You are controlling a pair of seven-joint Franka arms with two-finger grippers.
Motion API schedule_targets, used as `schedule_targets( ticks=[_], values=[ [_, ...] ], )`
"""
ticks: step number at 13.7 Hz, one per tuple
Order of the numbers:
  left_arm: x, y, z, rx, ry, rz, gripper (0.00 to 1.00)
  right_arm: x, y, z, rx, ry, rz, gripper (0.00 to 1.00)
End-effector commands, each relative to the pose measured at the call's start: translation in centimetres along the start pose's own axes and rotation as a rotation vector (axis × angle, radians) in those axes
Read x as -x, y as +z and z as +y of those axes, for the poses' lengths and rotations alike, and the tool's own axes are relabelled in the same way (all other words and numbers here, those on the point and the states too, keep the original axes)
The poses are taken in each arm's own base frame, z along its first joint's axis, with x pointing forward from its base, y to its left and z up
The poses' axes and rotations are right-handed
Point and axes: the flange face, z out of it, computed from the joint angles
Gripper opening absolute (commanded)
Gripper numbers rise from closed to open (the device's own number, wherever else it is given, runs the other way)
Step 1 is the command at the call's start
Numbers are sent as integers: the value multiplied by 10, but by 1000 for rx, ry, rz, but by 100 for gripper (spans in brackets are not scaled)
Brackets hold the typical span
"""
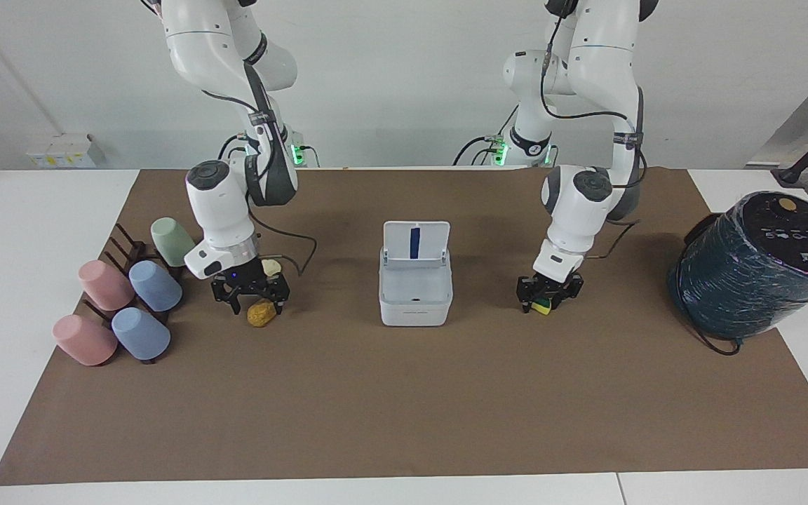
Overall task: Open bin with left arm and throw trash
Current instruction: 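Grasp the green sponge with the left gripper while the right gripper grasps the potato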
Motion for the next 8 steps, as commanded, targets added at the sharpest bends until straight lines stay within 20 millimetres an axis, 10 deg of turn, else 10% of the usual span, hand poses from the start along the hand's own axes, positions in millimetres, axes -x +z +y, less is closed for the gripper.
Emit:
schedule_targets(
  ticks=[1,3,5,8],
  values=[
    [-8,-9,10,-34,-16,-84,37,3,3,2,-6,7,15,72],
    [-21,-23,14,-43,-15,-113,28,4,3,2,-4,11,-5,28],
    [-31,-35,17,-48,-17,-127,16,5,3,2,-1,16,-17,5],
    [-53,-71,24,-55,-19,-148,4,4,-12,-1,15,15,-101,0]
  ],
)
